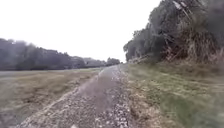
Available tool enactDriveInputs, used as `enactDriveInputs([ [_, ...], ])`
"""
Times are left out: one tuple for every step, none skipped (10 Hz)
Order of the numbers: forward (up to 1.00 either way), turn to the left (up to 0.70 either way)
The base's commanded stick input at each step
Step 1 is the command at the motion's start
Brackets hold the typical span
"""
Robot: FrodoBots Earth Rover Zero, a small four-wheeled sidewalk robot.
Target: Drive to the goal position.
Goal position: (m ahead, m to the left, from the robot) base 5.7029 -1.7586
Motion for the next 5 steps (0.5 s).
enactDriveInputs([
  [0.6, 0.01],
  [0.6, 0.01],
  [0.6, 0.01],
  [0.6, 0.01],
  [0.6, 0.01],
])
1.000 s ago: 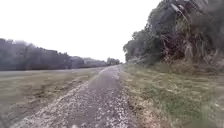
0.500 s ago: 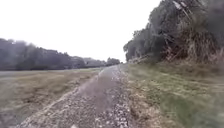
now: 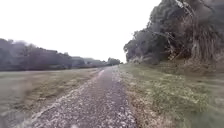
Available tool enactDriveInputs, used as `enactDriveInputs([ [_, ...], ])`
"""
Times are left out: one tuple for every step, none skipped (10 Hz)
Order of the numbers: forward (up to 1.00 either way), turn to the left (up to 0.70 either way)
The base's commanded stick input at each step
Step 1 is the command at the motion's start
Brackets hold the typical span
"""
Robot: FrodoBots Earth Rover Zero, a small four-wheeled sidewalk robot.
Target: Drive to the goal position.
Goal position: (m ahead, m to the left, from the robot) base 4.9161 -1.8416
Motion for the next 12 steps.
enactDriveInputs([
  [0.6, 0.01],
  [0.6, 0.01],
  [0.6, 0.01],
  [0.6, 0.01],
  [0.6, 0.01],
  [0.6, 0.01],
  [0.6, 0.01],
  [0.6, 0.01],
  [0.6, 0.01],
  [0.6, 0.01],
  [0.6, 0.01],
  [0.6, 0.01],
])
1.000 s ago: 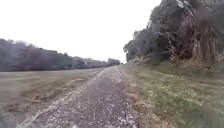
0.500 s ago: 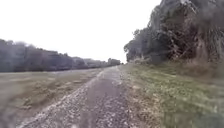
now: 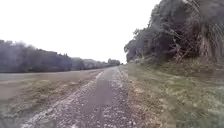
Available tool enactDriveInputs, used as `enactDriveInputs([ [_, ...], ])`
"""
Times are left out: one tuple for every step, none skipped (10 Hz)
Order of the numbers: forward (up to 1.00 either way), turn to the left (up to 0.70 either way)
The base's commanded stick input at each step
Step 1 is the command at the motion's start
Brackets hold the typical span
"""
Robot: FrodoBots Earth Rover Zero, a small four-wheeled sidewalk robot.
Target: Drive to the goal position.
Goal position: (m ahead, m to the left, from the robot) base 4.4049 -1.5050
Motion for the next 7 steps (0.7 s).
enactDriveInputs([
  [0.6, 0.01],
  [0.6, 0.01],
  [0.6, 0.01],
  [0.6, 0.01],
  [0.6, 0.01],
  [0.6, 0.01],
  [0.6, 0.01],
])
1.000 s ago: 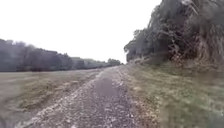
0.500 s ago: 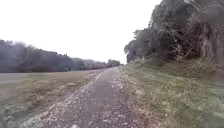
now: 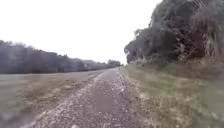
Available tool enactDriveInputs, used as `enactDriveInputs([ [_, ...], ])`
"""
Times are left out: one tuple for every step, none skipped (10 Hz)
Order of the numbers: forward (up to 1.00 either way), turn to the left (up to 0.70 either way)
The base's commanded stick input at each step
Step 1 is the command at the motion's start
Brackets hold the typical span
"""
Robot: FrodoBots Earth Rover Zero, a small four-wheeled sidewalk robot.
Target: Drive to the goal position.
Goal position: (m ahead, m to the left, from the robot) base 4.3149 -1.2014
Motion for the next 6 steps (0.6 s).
enactDriveInputs([
  [0.6, 0.01],
  [0.6, 0.01],
  [0.6, 0.01],
  [0.6, 0.01],
  [0.6, 0.01],
  [0.6, 0.01],
])
